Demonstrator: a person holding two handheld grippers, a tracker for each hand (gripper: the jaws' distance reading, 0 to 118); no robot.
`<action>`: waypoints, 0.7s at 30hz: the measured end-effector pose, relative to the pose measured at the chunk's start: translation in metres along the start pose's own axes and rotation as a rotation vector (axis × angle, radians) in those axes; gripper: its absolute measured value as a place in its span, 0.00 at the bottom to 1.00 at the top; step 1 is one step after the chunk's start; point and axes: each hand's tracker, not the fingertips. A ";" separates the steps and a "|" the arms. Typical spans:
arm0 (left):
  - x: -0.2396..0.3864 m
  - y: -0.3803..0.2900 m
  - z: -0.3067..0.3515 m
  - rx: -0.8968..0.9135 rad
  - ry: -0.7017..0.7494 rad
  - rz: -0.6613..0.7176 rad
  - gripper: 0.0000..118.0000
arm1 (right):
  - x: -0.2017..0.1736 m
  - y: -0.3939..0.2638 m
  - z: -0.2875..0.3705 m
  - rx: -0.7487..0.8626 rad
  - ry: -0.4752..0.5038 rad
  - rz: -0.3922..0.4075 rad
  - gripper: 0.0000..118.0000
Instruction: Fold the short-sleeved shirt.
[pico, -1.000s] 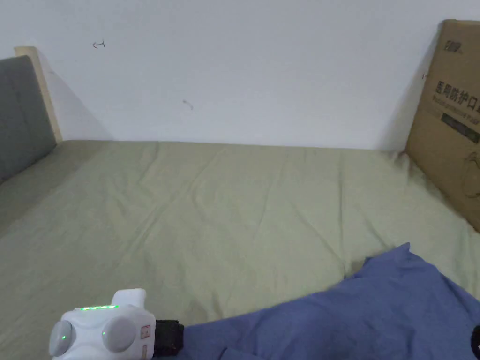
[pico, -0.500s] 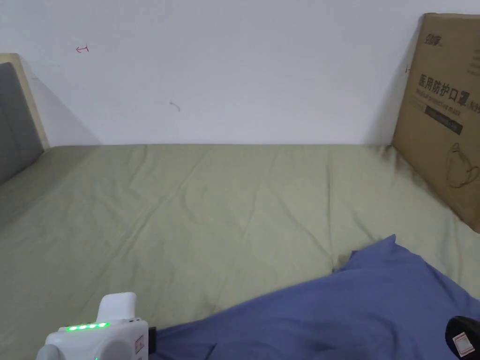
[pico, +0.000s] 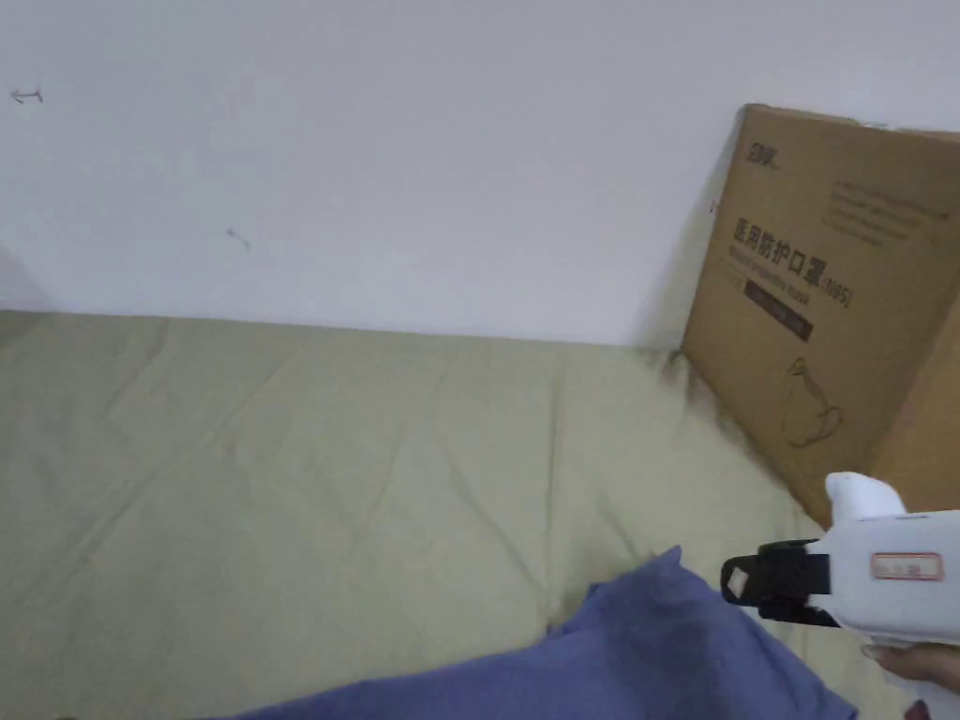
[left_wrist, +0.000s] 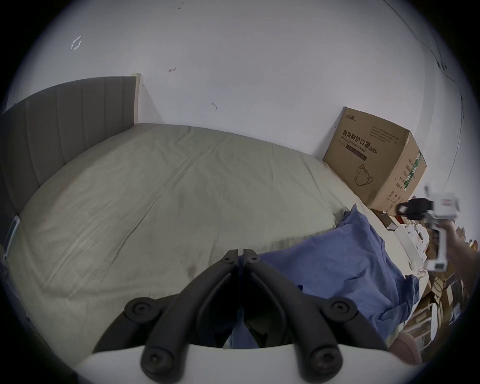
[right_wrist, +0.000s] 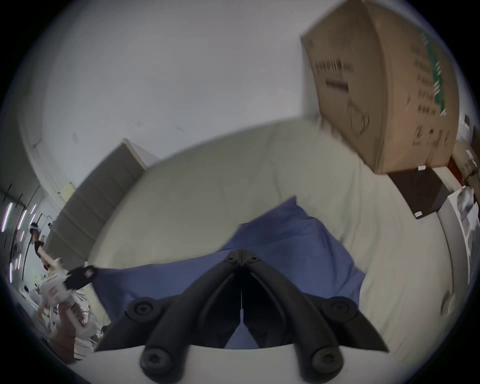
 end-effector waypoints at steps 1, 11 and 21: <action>0.001 0.000 -0.001 -0.007 0.004 0.001 0.01 | 0.007 0.012 -0.020 -0.045 -0.027 0.013 0.00; -0.018 -0.016 -0.025 -0.036 0.033 0.056 0.01 | 0.052 0.068 -0.145 -0.197 -0.215 0.003 0.99; -0.016 -0.016 -0.029 -0.048 0.047 0.020 0.01 | 0.066 0.056 -0.144 -0.331 -0.212 0.081 0.10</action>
